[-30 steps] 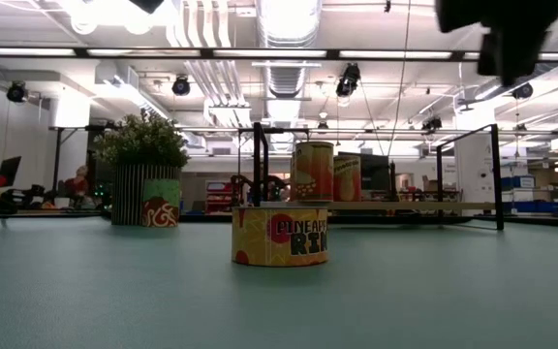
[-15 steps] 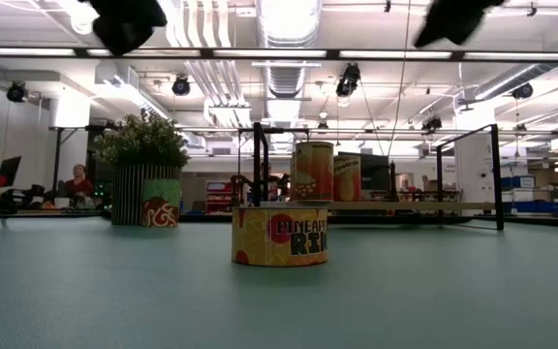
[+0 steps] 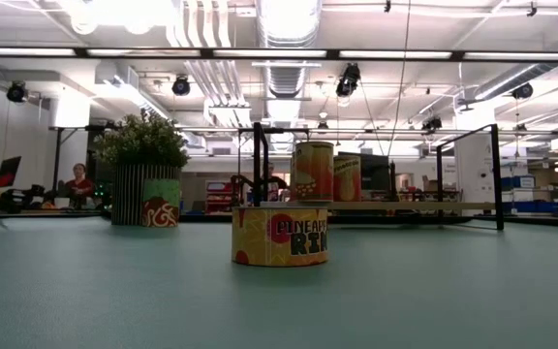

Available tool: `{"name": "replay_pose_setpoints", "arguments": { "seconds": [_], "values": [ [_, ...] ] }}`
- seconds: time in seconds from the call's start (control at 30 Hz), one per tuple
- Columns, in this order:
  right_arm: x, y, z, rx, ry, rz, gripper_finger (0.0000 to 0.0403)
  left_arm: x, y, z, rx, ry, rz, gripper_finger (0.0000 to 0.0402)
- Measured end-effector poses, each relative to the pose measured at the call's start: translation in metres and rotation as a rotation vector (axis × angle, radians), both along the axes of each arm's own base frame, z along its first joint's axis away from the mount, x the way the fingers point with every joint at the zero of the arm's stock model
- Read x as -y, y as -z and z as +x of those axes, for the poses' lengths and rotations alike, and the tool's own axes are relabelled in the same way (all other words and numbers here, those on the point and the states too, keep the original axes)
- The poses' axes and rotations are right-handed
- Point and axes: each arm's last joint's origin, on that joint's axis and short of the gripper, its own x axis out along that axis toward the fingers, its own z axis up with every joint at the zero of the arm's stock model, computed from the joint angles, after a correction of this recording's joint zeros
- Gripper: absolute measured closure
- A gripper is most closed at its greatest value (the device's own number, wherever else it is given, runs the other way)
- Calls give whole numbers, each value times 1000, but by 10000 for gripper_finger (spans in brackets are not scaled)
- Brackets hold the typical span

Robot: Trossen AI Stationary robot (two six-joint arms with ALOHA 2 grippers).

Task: Pick and place cans onto a shelf
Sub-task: Put the purple can on the shelf

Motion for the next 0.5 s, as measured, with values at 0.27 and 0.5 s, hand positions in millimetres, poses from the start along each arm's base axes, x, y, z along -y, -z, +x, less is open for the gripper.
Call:
{"name": "replay_pose_setpoints", "arguments": {
  "seconds": [0.27, 0.5],
  "values": [
    [1, 4, -5, 20, -26, -16, 394, 31, 12, -15, -144, -143, 58, 336],
    [1, 8, -5, 26, -56, -45, 394, 42, 28, -23, -219, -266, 96, 193]
  ]
}}
